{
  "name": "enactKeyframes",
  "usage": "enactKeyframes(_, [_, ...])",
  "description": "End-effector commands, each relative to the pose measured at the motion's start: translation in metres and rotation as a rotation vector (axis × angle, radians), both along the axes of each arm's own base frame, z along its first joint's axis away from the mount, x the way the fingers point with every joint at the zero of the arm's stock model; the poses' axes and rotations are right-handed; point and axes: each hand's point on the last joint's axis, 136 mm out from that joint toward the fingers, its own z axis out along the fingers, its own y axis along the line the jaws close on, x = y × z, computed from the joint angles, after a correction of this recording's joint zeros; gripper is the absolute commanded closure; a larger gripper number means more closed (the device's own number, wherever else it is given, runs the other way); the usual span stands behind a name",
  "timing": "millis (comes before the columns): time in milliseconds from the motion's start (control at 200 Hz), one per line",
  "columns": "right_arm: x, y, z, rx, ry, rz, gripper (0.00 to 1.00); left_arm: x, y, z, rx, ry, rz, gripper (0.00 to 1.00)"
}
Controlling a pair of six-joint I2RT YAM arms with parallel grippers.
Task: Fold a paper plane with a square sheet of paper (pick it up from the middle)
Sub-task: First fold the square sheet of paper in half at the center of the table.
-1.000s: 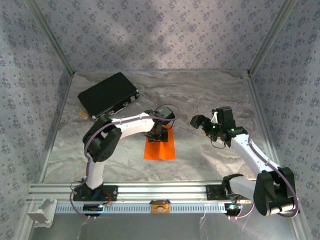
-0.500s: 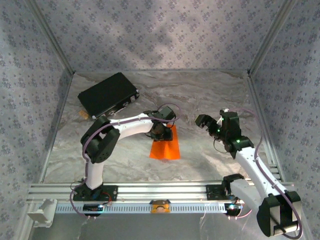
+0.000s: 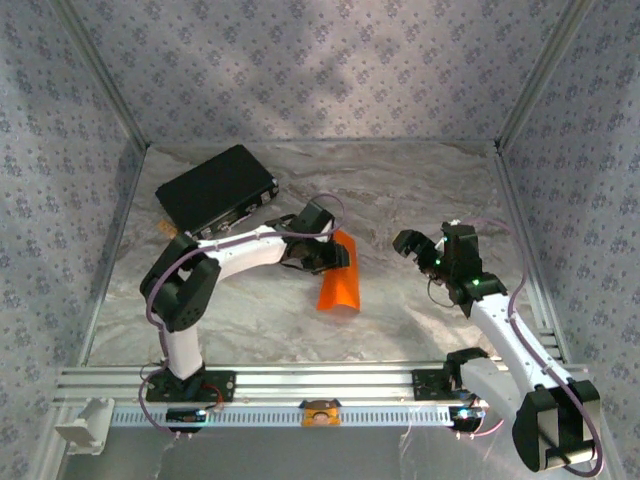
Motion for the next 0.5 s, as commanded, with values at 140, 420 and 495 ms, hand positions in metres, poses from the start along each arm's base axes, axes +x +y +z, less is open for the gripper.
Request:
enactKeyframes(140, [-0.001,-0.003,-0.002,0.006,0.023,-0.012,0.01,-0.001,-0.032,0.059,-0.267,-0.065,-0.072,0.57])
enactKeyframes(420, [0.002,0.001,0.003,0.018,0.005,0.014,0.01,0.0,-0.036,0.069,-0.391,-0.085,-0.069,0.57])
enactKeyframes(495, [0.002,0.005,0.005,0.029,0.005,0.038,0.01,-0.001,-0.036,0.066,-0.413,-0.087,-0.076,0.56])
